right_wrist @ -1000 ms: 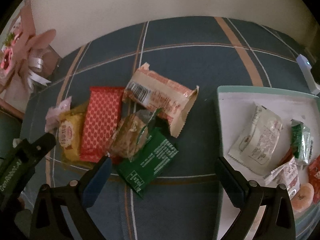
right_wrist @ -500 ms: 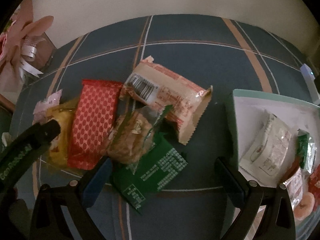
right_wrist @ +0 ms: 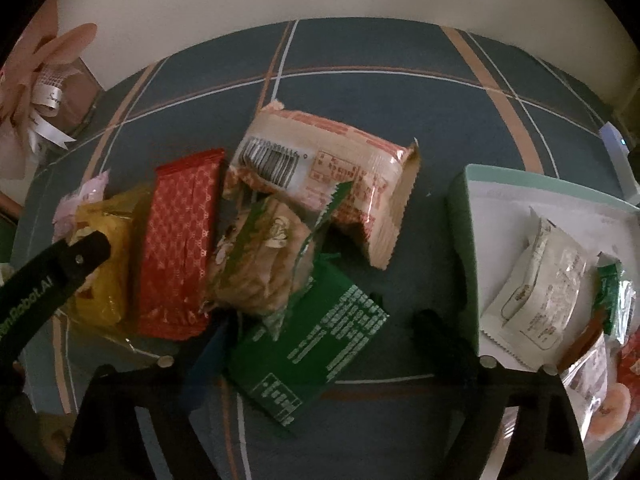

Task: Organize snacks
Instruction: 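Grasp the yellow bread pack with the left gripper while the right gripper grasps the green pack, then lift both packs and carry them over the tray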

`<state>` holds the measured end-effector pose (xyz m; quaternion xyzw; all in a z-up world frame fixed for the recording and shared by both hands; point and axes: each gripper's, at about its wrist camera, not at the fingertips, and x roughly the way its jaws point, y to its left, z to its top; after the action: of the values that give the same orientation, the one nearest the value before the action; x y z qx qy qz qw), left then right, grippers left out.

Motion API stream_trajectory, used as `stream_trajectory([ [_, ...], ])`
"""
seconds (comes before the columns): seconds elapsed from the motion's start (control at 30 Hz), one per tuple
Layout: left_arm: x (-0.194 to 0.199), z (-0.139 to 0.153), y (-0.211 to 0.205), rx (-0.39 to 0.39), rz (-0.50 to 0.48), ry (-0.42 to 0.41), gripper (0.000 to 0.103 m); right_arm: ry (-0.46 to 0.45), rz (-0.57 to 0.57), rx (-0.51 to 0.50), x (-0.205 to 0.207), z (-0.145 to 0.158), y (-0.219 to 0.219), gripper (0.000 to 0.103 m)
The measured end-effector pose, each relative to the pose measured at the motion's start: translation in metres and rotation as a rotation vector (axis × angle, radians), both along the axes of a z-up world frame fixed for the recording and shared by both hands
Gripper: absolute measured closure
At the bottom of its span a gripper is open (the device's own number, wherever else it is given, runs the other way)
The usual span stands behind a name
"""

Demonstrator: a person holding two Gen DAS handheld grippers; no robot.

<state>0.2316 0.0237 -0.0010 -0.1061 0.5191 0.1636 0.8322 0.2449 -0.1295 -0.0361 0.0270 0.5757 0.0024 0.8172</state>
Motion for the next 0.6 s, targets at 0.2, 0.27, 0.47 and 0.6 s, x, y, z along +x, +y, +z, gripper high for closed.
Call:
stream_trajectory([
  [0.2, 0.000, -0.005, -0.005, -0.033, -0.006, 0.029, 0.053, -0.009, -0.001, -0.007, -0.005, 0.002, -0.004, 0.032],
  [0.27, -0.002, -0.004, -0.005, -0.046, 0.002, 0.034, 0.055, -0.011, -0.005, -0.004, -0.007, 0.002, -0.007, 0.038],
  [0.47, -0.012, -0.002, 0.002, -0.108, 0.043, 0.046, 0.061, -0.008, -0.018, 0.014, -0.014, 0.001, -0.022, 0.060],
  [0.6, -0.025, 0.001, 0.002, -0.101, 0.056, 0.053, 0.064, 0.005, -0.021, 0.041, -0.021, 0.001, -0.032, 0.061],
])
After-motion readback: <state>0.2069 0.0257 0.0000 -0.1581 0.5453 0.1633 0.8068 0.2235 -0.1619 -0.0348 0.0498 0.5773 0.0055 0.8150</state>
